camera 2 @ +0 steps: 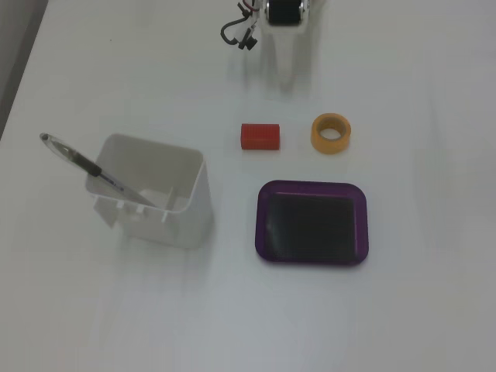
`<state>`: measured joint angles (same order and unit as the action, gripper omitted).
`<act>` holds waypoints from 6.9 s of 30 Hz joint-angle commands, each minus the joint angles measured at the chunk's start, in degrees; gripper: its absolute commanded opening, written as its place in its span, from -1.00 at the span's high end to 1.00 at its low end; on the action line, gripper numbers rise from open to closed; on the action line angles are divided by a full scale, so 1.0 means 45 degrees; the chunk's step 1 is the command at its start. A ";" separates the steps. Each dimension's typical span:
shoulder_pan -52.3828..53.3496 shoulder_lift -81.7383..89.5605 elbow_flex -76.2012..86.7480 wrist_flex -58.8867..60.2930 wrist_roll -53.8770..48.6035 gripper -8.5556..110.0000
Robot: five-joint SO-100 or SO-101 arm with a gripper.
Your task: Pick up the red cube and place it in the box.
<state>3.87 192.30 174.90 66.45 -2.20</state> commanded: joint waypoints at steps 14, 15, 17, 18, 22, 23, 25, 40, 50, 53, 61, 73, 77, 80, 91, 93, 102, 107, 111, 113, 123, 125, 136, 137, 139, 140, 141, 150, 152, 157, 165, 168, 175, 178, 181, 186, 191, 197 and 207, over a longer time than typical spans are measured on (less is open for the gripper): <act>-0.0098 0.1211 -0.0156 -0.0195 -0.0039 0.86; -0.0098 0.1211 -0.0293 -0.0195 -0.0059 0.86; -0.0078 0.1211 -0.0684 -0.0215 0.0000 0.86; -0.0059 0.1211 -0.0859 -0.0371 0.0000 0.86; 0.0098 0.1191 -0.1484 -0.0723 -0.0117 0.86; 0.0098 0.1172 -0.1660 -0.0684 -0.0137 0.85; 0.0098 0.1152 -0.2012 -0.0625 -0.0137 0.81; 0.1543 -0.0801 -0.3418 -0.0977 -0.0156 0.72; 0.1523 -1.1406 -0.9785 -0.0879 -0.2793 0.65; 0.1504 -1.4375 -1.1738 -0.0508 -0.2852 0.64; 0.1504 -1.9980 -1.6211 0.0215 -0.2832 0.53; 0.1523 -2.3320 -1.7676 0.0000 -0.2852 0.52; 0.1523 -2.3711 -1.7539 -0.0332 -0.2871 0.52; 0.1562 -2.3945 -1.7480 -0.0723 -0.2871 0.52; 0.1523 -2.4160 -1.7500 -0.0762 -0.2969 0.87; 0.1484 -2.4043 -1.7637 -0.0527 -0.2871 0.87; 0.0020 -1.8691 -1.9414 0.2266 -0.2832 0.87; -0.2441 -1.6543 -1.9727 0.2266 -0.2852 0.87; -0.3105 -1.7266 -1.9766 0.1367 -0.2852 0.87; -0.3105 -1.8164 -1.9785 0.0820 -0.2832 0.87; -0.2988 -2.4043 -2.3652 -0.0039 -0.1758 0.87; -0.2988 -2.5176 -2.4766 0.0000 -0.1758 0.87; -0.0684 -2.9902 -2.8320 0.0020 -0.1133 0.87; -0.0566 -3.0098 -2.8340 0.0020 -0.1133 0.87; -0.0508 -3.0410 -2.8340 0.0020 -0.1133 0.87; -0.0527 -3.0469 -2.8340 0.0020 -0.1133 0.87; -0.0547 -3.0449 -2.8340 0.0020 -0.1113 0.87; -0.0586 -3.0527 -2.8223 0.0039 -0.1113 0.85; -0.0527 -3.0449 -2.8320 0.0195 -0.1113 0.80; -0.0527 -3.0430 -2.9375 0.1680 -0.1113 0.67; -0.0625 -3.0410 -3.4922 0.5898 -0.1230 0.66; -0.0645 -3.0234 -3.7637 0.7070 -0.1191 0.66; -0.0332 -2.6758 -3.6680 0.7051 -0.1211 0.66; -0.0332 -2.5098 -3.4336 0.7051 -0.1211 0.66; -0.0293 -2.3223 -3.1680 0.7051 -0.1211 0.66; -0.0391 -2.0039 -2.7266 0.6953 -0.1113 0.66; -0.0234 -1.7363 -2.3477 0.6523 -0.1074 0.66; -0.0234 -1.4883 -1.8789 0.5313 -0.1113 0.66; -0.0234 -1.1074 -1.0879 0.1348 -0.1035 0.67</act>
<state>2.90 137.11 118.39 77.70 -7.12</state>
